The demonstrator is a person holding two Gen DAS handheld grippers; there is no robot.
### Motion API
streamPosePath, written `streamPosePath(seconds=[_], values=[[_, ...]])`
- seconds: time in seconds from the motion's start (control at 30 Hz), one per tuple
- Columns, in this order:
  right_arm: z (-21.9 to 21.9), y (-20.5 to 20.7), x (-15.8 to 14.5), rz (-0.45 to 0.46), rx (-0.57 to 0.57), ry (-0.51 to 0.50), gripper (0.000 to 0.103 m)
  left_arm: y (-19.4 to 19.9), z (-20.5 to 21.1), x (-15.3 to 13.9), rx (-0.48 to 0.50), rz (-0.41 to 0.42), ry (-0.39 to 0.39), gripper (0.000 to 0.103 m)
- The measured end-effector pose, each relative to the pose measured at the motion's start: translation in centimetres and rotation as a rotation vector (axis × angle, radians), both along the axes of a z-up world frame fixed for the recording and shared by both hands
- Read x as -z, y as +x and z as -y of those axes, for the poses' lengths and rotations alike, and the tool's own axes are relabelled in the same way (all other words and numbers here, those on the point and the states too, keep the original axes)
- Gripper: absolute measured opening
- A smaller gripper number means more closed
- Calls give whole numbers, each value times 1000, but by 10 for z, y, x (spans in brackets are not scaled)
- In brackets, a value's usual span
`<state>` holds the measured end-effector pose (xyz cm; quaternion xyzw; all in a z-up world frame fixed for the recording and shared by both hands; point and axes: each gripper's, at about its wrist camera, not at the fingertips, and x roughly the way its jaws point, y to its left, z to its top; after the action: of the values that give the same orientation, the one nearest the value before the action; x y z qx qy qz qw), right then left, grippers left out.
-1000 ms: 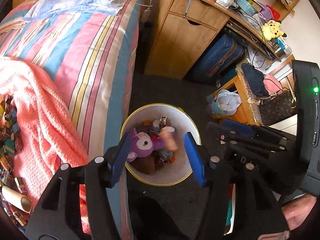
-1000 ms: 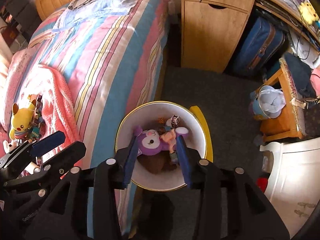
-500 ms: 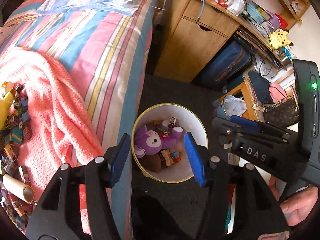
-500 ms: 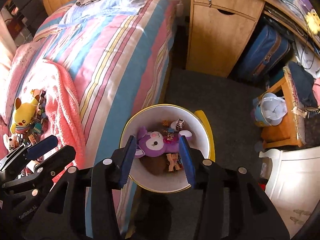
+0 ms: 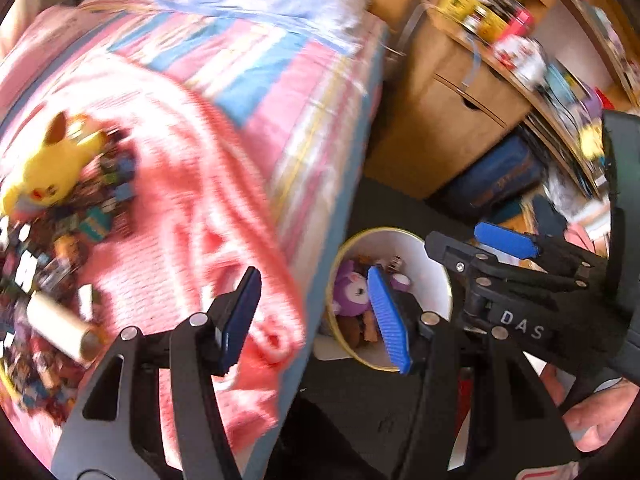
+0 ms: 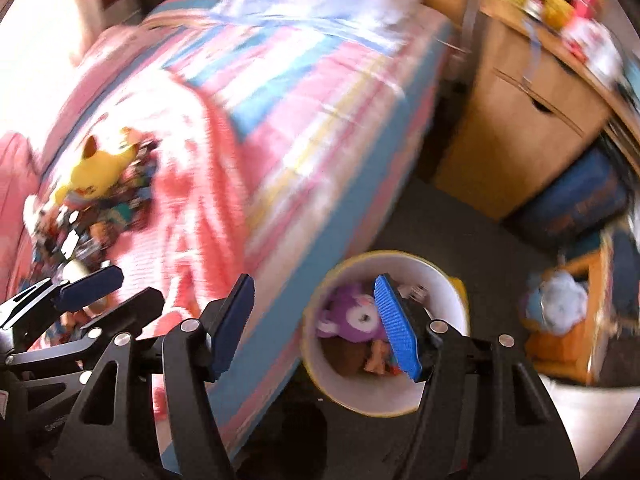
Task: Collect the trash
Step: 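Move both grippers back over the toy pile on the bed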
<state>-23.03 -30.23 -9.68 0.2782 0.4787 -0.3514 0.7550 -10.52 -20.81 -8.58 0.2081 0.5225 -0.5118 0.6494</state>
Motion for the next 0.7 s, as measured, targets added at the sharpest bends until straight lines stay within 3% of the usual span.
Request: streamPosePath(seconds=[0.4, 0.7], values=[[-83, 137, -5, 83, -403, 37, 63, 95, -133, -10, -447, 67, 46, 54], [-175, 229, -13, 103, -687, 39, 63, 129, -251, -16, -787, 102, 90, 54]])
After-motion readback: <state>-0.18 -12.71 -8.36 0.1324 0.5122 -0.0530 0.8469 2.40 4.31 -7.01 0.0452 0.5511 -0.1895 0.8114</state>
